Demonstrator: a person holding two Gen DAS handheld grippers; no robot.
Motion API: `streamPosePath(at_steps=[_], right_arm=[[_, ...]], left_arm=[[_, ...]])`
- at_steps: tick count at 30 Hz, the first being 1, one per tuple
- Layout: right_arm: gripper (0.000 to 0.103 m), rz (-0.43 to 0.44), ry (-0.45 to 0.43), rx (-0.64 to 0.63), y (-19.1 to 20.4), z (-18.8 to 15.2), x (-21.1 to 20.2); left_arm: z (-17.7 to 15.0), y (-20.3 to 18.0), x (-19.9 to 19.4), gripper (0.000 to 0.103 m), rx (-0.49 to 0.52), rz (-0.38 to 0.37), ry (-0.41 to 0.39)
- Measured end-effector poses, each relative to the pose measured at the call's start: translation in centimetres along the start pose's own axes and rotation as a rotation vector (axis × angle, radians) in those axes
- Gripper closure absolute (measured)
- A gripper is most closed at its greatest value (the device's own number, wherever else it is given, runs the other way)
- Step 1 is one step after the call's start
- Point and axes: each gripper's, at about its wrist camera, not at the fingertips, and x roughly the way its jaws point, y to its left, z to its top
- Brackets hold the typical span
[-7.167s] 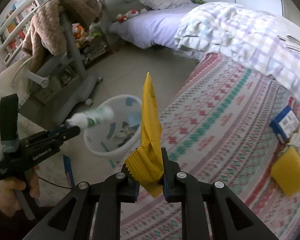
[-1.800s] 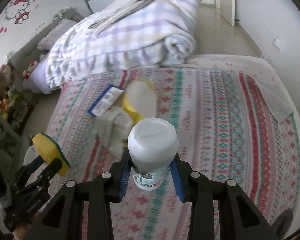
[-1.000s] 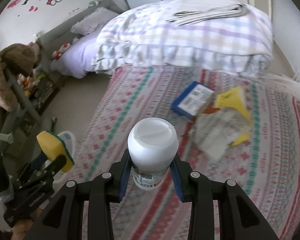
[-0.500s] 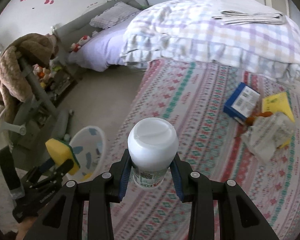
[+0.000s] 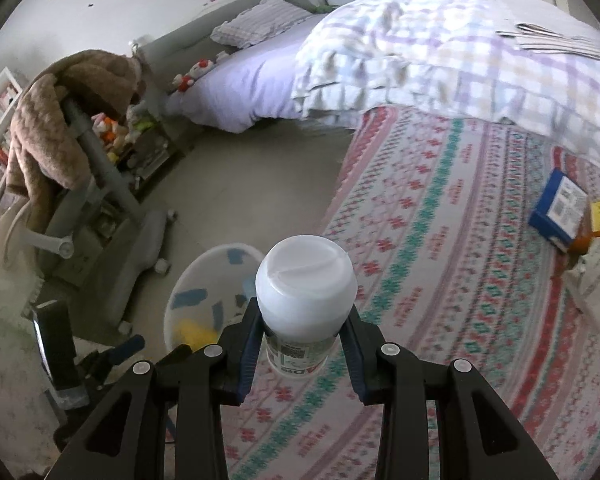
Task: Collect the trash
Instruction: 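Carry the sponge and white bottle to the wastebasket and release both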
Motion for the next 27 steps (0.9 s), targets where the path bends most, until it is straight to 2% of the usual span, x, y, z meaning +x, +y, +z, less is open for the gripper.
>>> streamPosePath(at_steps=[11, 20, 22, 24, 27], right_arm=[[0.065, 0.106, 0.005, -0.079, 5.2, -0.3, 3.5], [0.064, 0.131, 0.028, -0.039, 6.0, -0.7, 6.7], [0.057, 0.131, 0.036, -0.036, 5.9, -0.7, 7.0], [0.028, 0.132, 0.045, -0.032, 5.7, -0.8, 7.1], [0.027, 0.131, 0.025, -0.042, 5.7, -0.9, 6.3]], left_arm=[[-0.8, 4.4, -1.2, 0.008, -0.051, 0.039, -0.010], [-1.4, 6.2, -1.7, 0.007, -0.067, 0.041, -0.014], [-1.3, 6.3, -1.6, 0.006, -0.067, 0.041, -0.011], [-1.3, 6.3, -1.7, 0.004, -0.066, 0.042, -0.016], [-1.1, 6.2, -2.0, 0.003, -0.068, 0.039, -0.030]])
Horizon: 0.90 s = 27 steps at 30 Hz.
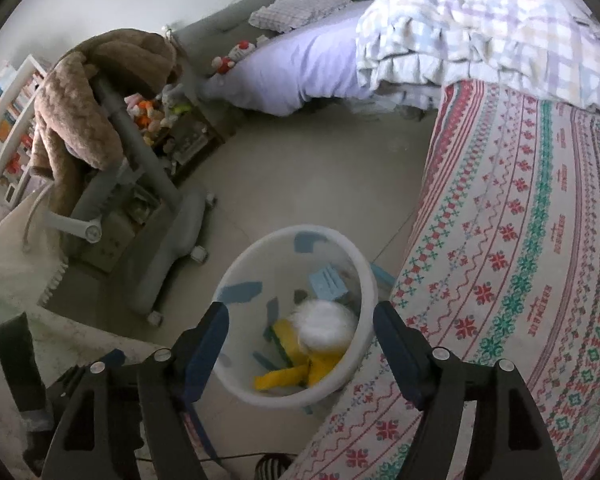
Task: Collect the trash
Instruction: 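Carry the sponge and white bottle to the wastebasket and release both, then grasp the white paper bag with the right gripper while the left gripper grasps the orange scrap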
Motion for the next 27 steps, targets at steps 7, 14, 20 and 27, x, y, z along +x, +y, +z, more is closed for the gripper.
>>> streamPosePath(at_steps=[7, 14, 20, 27], right_arm=[[0.026, -0.045, -0.009, 0.008, -1.4, -0.6, -2.4], [0.026, -0.137, -0.015, 0.048, -4.9, -1.0, -5.7], [0.025, -0.258, -0.034, 0.090, -9.9, -1.2, -8.9], [0.025, -0.388, -0.043, 0.243, -17.0, -1.3, -12.1]], left_arm=[[0.2, -1.2, -0.4, 0.003, 0.000, -0.018, -0.008], [0.7, -3.5, -0.4, 0.003, 0.008, -0.050, -0.002], [1.0, -6.6, -0.4, 0.003, 0.044, -0.074, 0.001], [1.5, -9.6, -0.6, 0.003, 0.066, -0.103, -0.006]])
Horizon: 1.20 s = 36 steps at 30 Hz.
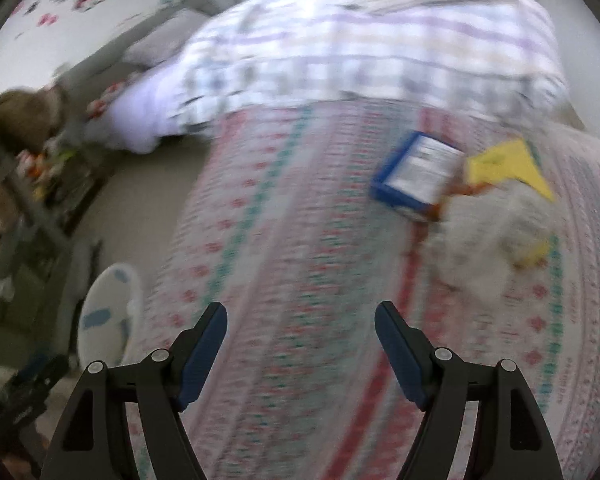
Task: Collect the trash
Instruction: 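Grasp the white paper bag with the right gripper while the left gripper grasps the orange scrap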
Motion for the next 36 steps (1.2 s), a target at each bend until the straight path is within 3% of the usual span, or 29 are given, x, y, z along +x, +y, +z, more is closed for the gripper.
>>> streamPosePath(at_steps=[11, 25, 30, 36], right_arm=[[0.025, -0.127, -0.029, 0.217, -8.2, 2.3, 0.6], [0.026, -0.151, -0.021, 0.283, -10.9, 3.5, 3.5], [0.049, -0.105, 0.001, 0.236, -12.1, 4.1, 4.2], [0.052, -0.049, -0.007, 0.231, -14.8, 4.5, 2.3]], left_arm=[[0.5, -4.4, 1.5, 0.003, 0.031, -0.030, 0.024], [1.1, -8.9, 3.0, 0.003, 0.033, -0.047, 0.027], [1.5, -10.7, 3.4, 0.003, 0.035, -0.062, 0.020], [2.0, -14.1, 3.5, 0.003, 0.081, -0.086, -0.012]])
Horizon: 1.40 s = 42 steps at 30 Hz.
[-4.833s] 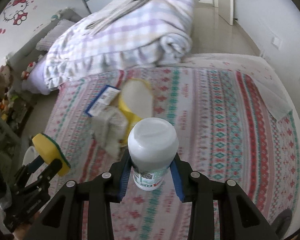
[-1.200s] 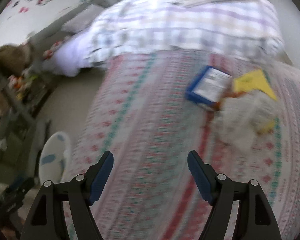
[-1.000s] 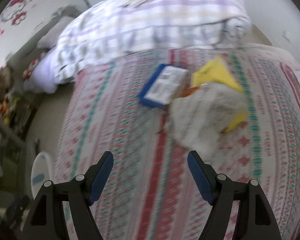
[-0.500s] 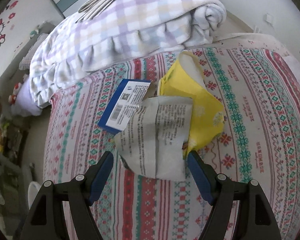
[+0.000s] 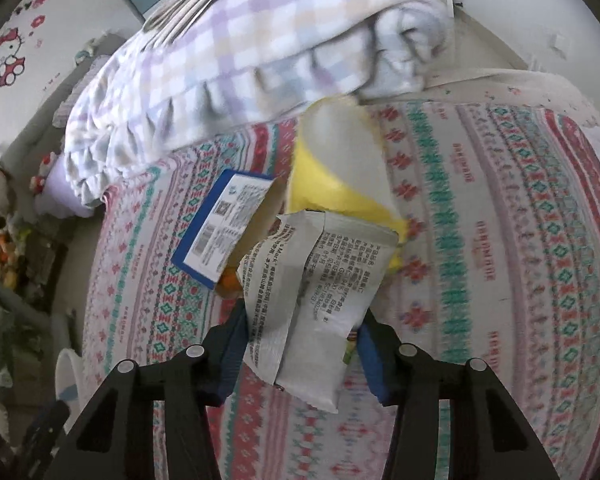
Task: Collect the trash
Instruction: 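Grasp the white paper bag with the right gripper while the left gripper grasps the orange scrap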
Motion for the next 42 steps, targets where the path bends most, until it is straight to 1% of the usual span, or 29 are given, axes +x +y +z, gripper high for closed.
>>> streamPosePath(at_steps=[4, 8, 11, 13, 16, 19, 22, 24, 26, 27, 28, 30, 31, 32, 33, 34, 35, 38, 42], right_arm=[[0.052, 0.020, -0.005, 0.015, -1.8, 0.5, -2.0], [0.052, 0.021, -0.022, -0.003, -3.2, 0.6, -4.5], [0.052, 0.016, -0.041, -0.016, -4.4, 0.7, -6.1], [0.052, 0.007, -0.052, -0.025, -5.1, 0.9, -7.1], [0.052, 0.001, -0.075, -0.021, -6.2, 1.2, -8.1], [0.052, -0.002, -0.082, -0.008, -7.8, 1.5, -8.7], [0.052, -0.014, -0.073, 0.011, -9.1, 1.7, -8.3], [0.052, -0.017, -0.055, 0.032, -9.8, 1.7, -7.9], [0.052, -0.006, -0.042, 0.050, -10.4, 1.8, -7.7], [0.052, -0.003, -0.041, 0.053, -10.5, 1.9, -7.5], [0.052, -0.002, -0.043, 0.053, -10.5, 2.0, -7.6], [0.052, 0.000, -0.050, 0.052, -10.7, 2.1, -7.8], [0.052, 0.001, -0.052, 0.053, -10.8, 2.2, -7.8], [0.052, -0.001, -0.055, 0.055, -10.9, 2.2, -7.8], [0.052, -0.003, -0.056, 0.058, -11.0, 2.2, -7.8], [0.052, -0.006, -0.056, 0.063, -11.2, 2.2, -7.8], [0.052, -0.006, -0.052, 0.068, -11.3, 2.2, -7.7], [0.052, -0.007, -0.042, 0.076, -11.6, 2.2, -7.6], [0.052, -0.008, -0.040, 0.080, -11.8, 2.3, -7.5]], left_arm=[[0.4, -2.9, 0.6, 0.003, 0.067, -0.013, -0.022], [0.6, -6.9, 1.8, 0.003, 0.137, -0.043, -0.043], [0.8, -9.7, 3.1, 0.003, 0.173, -0.072, -0.037], [0.1, -11.0, 4.0, 0.003, 0.205, -0.083, -0.041], [0.9, -12.9, 5.3, 0.003, 0.265, -0.084, -0.061], [2.6, -13.9, 6.1, 0.003, 0.260, -0.108, -0.070], [3.7, -14.6, 6.8, 0.003, 0.227, -0.167, -0.066], [4.4, -15.3, 7.2, 0.007, 0.218, -0.193, -0.044], [4.8, -16.3, 7.4, 0.018, 0.210, -0.229, -0.011], [4.6, -16.6, 7.3, 0.020, 0.202, -0.270, -0.005], [4.4, -16.7, 7.2, 0.023, 0.200, -0.296, -0.002], [3.7, -17.1, 7.7, 0.032, 0.215, -0.378, 0.033], [3.3, -17.4, 8.1, 0.043, 0.232, -0.393, 0.056], [3.0, -17.8, 8.1, 0.046, 0.261, -0.385, 0.051], [2.9, -18.0, 7.7, 0.046, 0.287, -0.380, 0.032], [2.7, -18.4, 7.6, 0.052, 0.310, -0.396, 0.038], [2.6, -18.7, 7.4, 0.054, 0.327, -0.410, 0.045], [2.0, -19.6, 6.5, 0.054, 0.414, -0.406, 0.015], [1.5, -20.5, 6.1, 0.054, 0.492, -0.429, 0.020]])
